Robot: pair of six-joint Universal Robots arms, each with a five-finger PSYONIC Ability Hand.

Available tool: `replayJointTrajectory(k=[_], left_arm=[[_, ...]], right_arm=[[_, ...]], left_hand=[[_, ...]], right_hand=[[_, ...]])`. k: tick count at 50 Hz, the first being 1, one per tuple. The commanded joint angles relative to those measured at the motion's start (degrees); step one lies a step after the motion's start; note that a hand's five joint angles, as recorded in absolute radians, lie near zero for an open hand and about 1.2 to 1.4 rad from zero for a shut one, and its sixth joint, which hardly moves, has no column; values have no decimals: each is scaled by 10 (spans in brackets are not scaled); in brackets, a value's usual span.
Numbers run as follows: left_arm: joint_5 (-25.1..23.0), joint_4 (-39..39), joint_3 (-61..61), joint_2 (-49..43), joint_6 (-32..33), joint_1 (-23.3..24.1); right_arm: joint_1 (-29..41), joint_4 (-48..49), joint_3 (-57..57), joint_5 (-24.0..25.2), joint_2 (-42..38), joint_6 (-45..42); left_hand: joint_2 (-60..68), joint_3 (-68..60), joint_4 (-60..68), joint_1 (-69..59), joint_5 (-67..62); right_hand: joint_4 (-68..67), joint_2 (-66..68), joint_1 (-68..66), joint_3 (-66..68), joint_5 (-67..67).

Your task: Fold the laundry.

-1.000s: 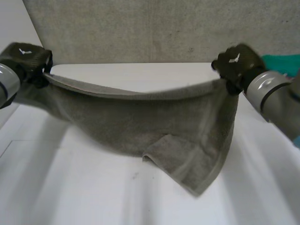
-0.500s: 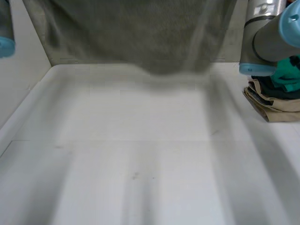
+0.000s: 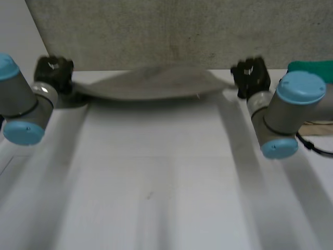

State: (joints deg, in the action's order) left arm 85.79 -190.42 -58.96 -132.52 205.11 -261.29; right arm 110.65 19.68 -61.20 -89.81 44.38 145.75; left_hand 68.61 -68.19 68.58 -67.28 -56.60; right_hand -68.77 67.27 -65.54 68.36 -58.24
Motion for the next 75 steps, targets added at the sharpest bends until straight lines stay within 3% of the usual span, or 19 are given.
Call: replayJointTrajectory(k=[1,10,14,21,31,33,36,37,39,47,56,60,61,63,70,75], left_arm=[[-4,82,-68,9,85,7],[-4,208,-235,153,177,32],[9,293,-287,198,225,45],[24,389,-293,202,270,39],[22,295,-162,121,257,32],[28,289,-149,105,253,30],[46,294,-143,89,243,25],[56,298,-144,90,237,22],[65,299,-148,94,231,19],[81,274,-214,151,222,-1],[62,262,-283,218,223,-8],[53,263,-296,222,222,-8],[49,262,-298,221,222,-9],[46,262,-298,220,223,-8],[32,251,-275,184,225,-12],[10,144,-123,140,241,-6]], right_arm=[[-22,-120,-43,-11,-6,-40],[-76,-299,-169,9,160,-136],[-105,-381,-243,41,239,-240],[-124,-410,-290,82,263,-363],[-93,-344,-234,59,206,-240],[-85,-311,-226,55,200,-208],[-77,-281,-222,53,192,-183],[-76,-272,-220,49,189,-176],[-75,-267,-220,46,187,-172],[-68,-264,-221,41,185,-177],[-62,-265,-226,45,194,-174],[-62,-263,-232,51,195,-173],[-62,-263,-233,54,193,-176],[-62,-263,-233,57,191,-175],[-63,-254,-211,62,171,-173],[-51,-144,-105,55,161,-129]], left_hand=[[114,-118,114,-127,-134],[114,-118,114,-127,-134],[114,-118,114,-127,-134],[114,-118,114,-127,-134],[109,-113,109,-122,-129],[44,-48,44,-57,-64],[-216,212,-216,203,196],[-364,360,-364,350,344],[-473,468,-472,459,452],[-520,516,-520,507,500],[-458,454,-458,445,438],[-129,125,-129,116,109],[22,-26,22,-35,-42],[114,-118,114,-127,-134],[114,-118,114,-127,-134],[114,-118,114,-127,-134]], right_hand=[[-112,127,-145,116,-118],[-112,127,-145,116,-118],[-112,127,-145,116,-118],[-112,127,-145,116,-118],[-112,127,-145,116,-118],[-112,127,-145,116,-118],[-112,127,-145,116,-118],[-112,127,-145,116,-118],[-112,127,-145,116,-118],[-112,127,-145,116,-118],[-112,127,-145,116,-118],[-112,127,-145,116,-118],[-112,127,-145,116,-118],[-112,127,-145,116,-118],[-112,127,-145,116,-118],[-112,127,-145,116,-118]])
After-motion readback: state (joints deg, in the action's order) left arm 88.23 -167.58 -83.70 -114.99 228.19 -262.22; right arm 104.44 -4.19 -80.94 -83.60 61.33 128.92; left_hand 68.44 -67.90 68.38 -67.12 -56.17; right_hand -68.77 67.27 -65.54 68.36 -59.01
